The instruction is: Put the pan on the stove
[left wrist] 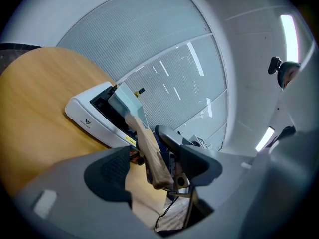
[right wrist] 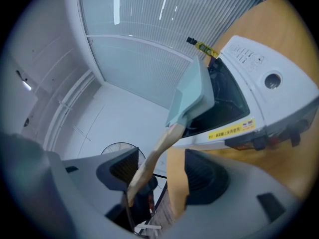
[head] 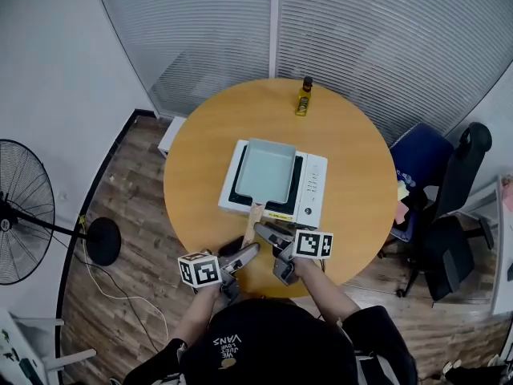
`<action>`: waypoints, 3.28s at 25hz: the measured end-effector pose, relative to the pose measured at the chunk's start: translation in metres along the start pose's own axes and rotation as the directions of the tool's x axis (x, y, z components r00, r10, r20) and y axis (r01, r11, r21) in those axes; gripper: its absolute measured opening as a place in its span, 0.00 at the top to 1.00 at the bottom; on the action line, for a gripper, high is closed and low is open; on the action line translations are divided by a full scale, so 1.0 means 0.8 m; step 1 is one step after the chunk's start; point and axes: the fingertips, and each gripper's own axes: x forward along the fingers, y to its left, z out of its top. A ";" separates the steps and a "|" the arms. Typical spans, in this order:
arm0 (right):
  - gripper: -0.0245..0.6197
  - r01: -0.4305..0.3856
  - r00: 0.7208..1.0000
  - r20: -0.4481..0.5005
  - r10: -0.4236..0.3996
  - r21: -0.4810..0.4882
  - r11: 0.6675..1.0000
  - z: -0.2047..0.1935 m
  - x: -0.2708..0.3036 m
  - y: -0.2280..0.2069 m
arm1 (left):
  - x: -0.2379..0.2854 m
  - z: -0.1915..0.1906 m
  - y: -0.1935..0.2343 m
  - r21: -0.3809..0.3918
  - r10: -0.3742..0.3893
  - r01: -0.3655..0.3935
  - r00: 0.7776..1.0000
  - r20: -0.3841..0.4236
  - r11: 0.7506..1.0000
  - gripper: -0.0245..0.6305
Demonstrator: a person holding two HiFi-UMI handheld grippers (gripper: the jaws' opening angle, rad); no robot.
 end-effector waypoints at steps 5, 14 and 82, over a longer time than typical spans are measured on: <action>0.56 0.023 0.997 0.072 -0.023 0.001 1.000 -0.008 -0.008 0.017 | -0.028 -0.010 -0.003 0.004 -0.027 0.027 0.999 -0.026 1.000 0.50; 0.56 0.105 0.979 0.182 -0.093 -0.053 0.993 -0.031 -0.026 0.043 | -0.072 -0.023 -0.013 0.047 -0.082 0.084 0.995 -0.060 0.995 0.50; 0.94 0.412 0.911 0.199 -0.360 -0.422 0.808 -0.287 -0.006 0.135 | -0.300 -0.103 0.018 0.431 0.124 -0.104 0.992 -0.020 0.897 0.95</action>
